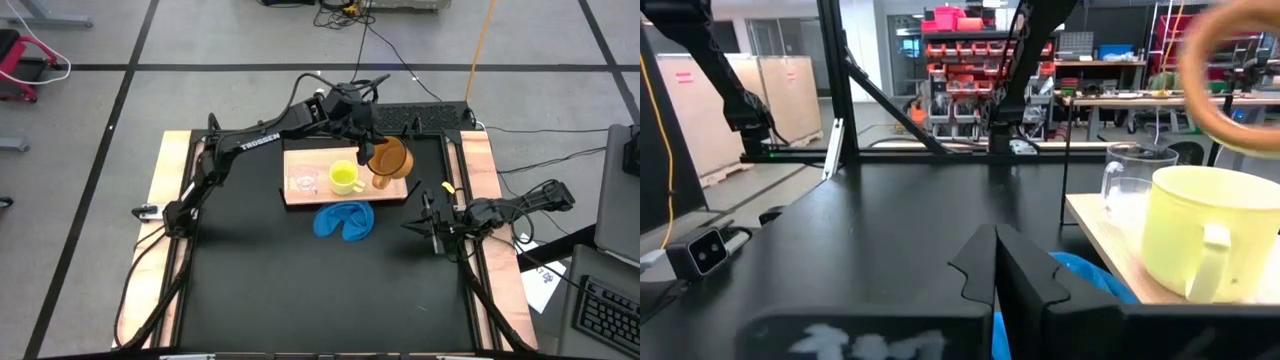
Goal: Stack small to large cups/mugs on shelf
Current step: Put the orange mug on the shelf
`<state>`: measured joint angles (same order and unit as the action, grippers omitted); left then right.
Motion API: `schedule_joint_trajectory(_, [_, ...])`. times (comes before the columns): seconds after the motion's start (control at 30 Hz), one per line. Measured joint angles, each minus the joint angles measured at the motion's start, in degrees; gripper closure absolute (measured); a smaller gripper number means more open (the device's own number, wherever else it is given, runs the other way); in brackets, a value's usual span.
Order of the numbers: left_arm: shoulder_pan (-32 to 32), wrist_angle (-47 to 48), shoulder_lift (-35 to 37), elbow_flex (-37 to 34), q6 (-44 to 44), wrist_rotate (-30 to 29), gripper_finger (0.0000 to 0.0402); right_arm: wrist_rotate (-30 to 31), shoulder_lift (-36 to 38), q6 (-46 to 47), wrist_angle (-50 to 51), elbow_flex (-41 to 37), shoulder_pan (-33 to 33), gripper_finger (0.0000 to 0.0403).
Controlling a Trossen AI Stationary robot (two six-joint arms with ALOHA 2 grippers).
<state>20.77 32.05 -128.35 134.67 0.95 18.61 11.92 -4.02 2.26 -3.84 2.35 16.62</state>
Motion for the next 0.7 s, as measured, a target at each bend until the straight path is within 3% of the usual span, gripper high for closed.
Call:
schedule_joint_trajectory(0.23, [1.8,2.8,-0.5,-0.1,0.6,0.3,0.0386,0.0,-0.5,0.0,0.0,0.0,0.0,0.0403])
schedule_joint_trajectory(0.43, [0.9,8.8,-0.6,-0.1,4.6,1.6,0.0386,0.0,-0.6,0.0,0.2,0.0,0.0,0.0403])
schedule_joint_trajectory(0.7, [-0.8,9.6,-0.6,-0.1,5.4,1.3,0.0386,0.0,-0.6,0.0,0.2,0.0,0.0,0.0403])
